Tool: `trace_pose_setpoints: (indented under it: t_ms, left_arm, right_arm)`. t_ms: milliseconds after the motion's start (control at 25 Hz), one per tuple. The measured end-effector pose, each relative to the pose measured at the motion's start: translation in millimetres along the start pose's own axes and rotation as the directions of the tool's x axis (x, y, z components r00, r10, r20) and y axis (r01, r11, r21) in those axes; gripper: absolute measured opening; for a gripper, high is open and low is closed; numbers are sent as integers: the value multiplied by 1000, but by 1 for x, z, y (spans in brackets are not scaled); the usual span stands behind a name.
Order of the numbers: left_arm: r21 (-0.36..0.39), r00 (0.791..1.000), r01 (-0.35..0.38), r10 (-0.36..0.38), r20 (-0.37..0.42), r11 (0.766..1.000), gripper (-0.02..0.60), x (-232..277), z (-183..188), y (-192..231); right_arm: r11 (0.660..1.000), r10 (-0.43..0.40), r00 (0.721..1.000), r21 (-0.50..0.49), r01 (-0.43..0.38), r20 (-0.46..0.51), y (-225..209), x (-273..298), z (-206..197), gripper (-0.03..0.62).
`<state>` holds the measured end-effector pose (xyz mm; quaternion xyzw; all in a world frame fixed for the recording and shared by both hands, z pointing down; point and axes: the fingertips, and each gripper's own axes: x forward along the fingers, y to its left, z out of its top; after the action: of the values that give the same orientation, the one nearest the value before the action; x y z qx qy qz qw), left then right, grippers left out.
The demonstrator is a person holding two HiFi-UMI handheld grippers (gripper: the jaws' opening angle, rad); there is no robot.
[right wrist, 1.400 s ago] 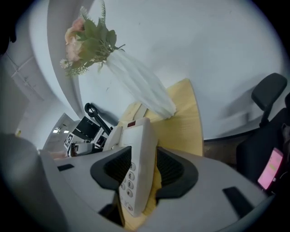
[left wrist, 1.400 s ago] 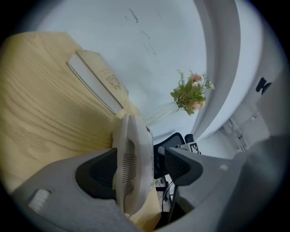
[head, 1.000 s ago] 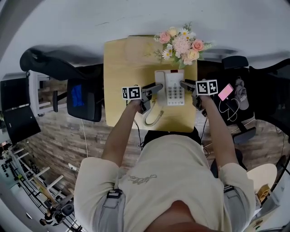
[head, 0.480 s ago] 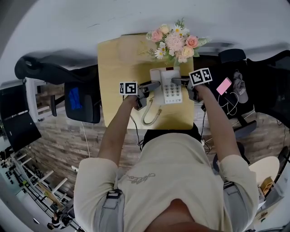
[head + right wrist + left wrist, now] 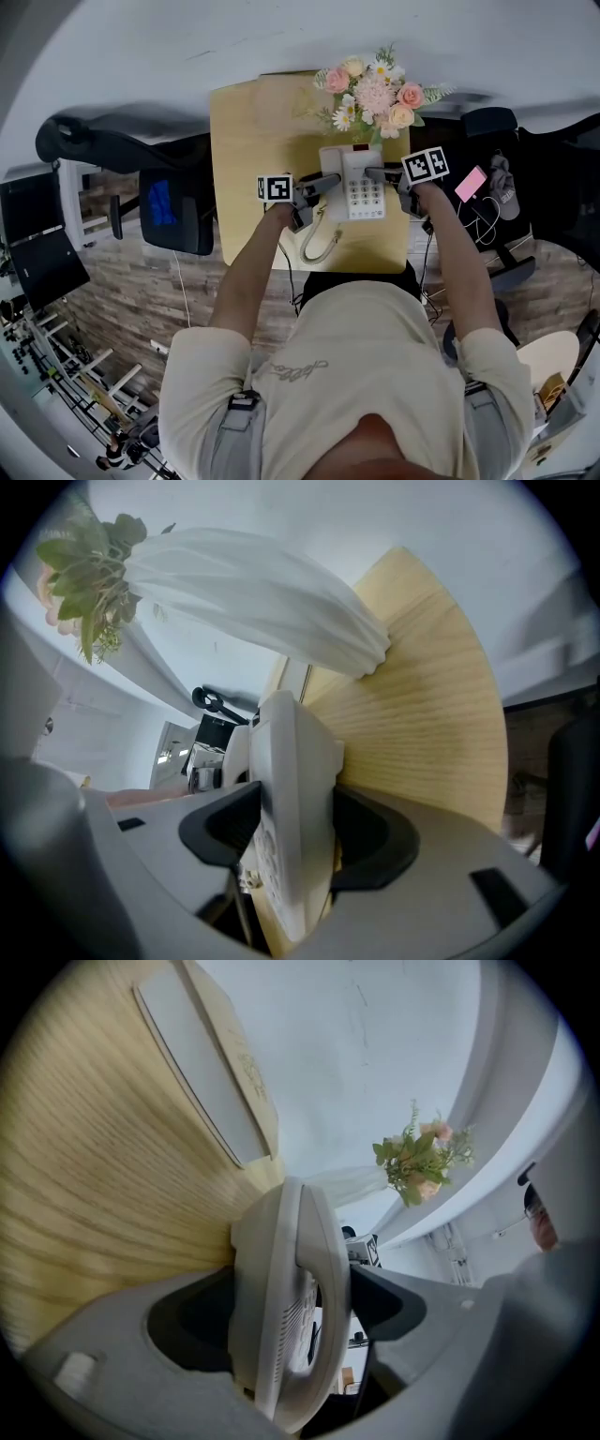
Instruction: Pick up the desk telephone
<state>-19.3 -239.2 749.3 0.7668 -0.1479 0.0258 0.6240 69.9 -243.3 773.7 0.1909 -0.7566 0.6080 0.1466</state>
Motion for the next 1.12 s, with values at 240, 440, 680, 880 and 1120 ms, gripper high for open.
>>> trace_pose_setpoints:
  t_ms: [240, 440, 680, 880, 1120]
  left_arm:
    - [39, 1000, 7, -7, 2, 999, 379, -3, -3, -8]
    - [107, 1000, 26, -28, 12, 994, 379, -12, -9, -33]
    - [238, 997, 34, -49, 56, 971, 379, -34, -14, -83]
    - [308, 997, 38, -58, 56, 951, 379, -51, -26, -122]
    - [430, 995, 44, -78, 62, 902, 379, -68, -28, -172]
  right_arm:
    - [999, -21, 998, -44, 24, 54, 8, -6, -2, 232]
    - [991, -21, 996, -130, 33, 89, 33, -18, -5, 232]
    - [971, 4, 987, -236, 34, 158, 85, -38, -11, 232]
    - [945, 8, 984, -324, 52, 181, 128, -53, -19, 232]
    - [910, 22, 968, -406, 84, 248, 177, -76, -22, 233]
